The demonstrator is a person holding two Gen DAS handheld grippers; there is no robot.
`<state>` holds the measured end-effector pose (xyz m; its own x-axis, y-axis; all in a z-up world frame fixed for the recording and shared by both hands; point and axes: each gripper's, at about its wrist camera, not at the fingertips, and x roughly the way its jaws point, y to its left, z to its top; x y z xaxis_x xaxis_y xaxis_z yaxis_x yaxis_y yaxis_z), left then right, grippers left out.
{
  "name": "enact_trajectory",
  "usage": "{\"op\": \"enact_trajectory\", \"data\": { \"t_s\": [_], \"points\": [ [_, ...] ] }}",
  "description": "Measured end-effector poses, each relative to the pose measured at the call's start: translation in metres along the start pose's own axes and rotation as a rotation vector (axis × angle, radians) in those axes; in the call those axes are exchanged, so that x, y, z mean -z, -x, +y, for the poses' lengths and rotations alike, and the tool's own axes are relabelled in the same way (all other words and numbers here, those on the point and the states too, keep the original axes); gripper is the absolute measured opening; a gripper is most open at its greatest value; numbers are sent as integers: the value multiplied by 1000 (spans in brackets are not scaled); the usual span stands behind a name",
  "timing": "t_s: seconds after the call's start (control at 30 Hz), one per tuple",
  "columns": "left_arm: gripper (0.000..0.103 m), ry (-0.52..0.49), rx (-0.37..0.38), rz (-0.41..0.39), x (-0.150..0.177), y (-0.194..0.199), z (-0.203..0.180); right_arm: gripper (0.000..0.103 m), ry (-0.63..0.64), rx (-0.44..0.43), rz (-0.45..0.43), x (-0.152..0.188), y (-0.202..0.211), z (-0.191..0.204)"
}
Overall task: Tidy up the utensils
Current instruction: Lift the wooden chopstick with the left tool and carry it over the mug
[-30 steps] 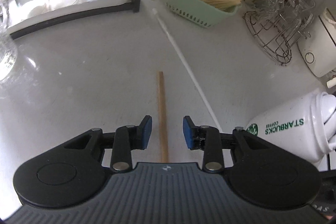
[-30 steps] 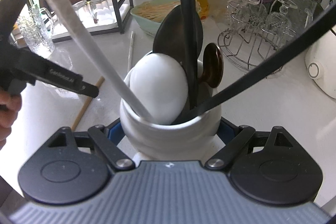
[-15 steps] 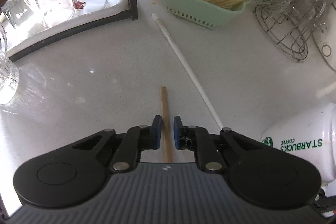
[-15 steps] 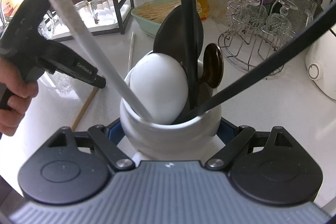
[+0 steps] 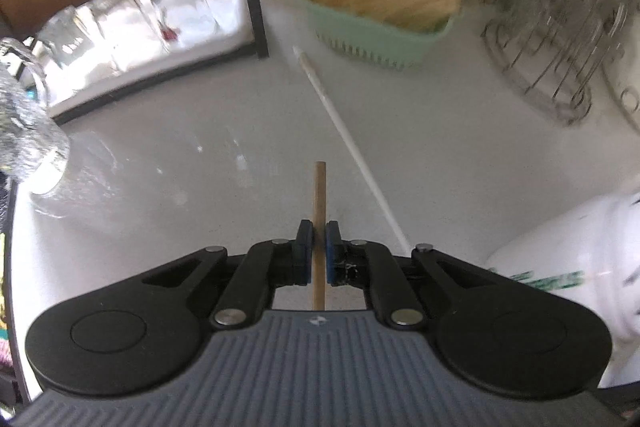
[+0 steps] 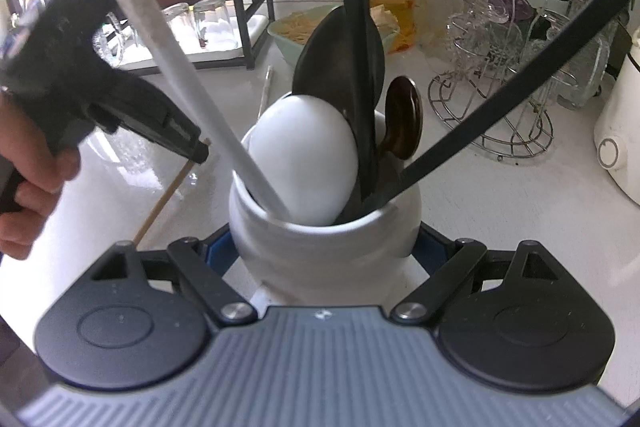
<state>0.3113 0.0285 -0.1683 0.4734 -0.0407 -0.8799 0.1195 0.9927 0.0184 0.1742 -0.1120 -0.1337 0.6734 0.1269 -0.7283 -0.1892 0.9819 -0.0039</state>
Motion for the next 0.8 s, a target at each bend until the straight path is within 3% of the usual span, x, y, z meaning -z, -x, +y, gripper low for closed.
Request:
{"op": "enact_trajectory", "data": {
  "t_s": [0.37, 0.57, 0.8],
  "points": [
    [7, 68, -12, -195, 0, 104, -6, 91, 44, -49, -18, 2, -1, -4],
    [7, 109, 47, -260, 13, 138, -8, 91, 63, -70, -23, -1, -4, -6],
    [7, 78, 161, -301, 28, 162, -9, 91, 46, -54, -37, 5, -1, -2]
  ]
}}
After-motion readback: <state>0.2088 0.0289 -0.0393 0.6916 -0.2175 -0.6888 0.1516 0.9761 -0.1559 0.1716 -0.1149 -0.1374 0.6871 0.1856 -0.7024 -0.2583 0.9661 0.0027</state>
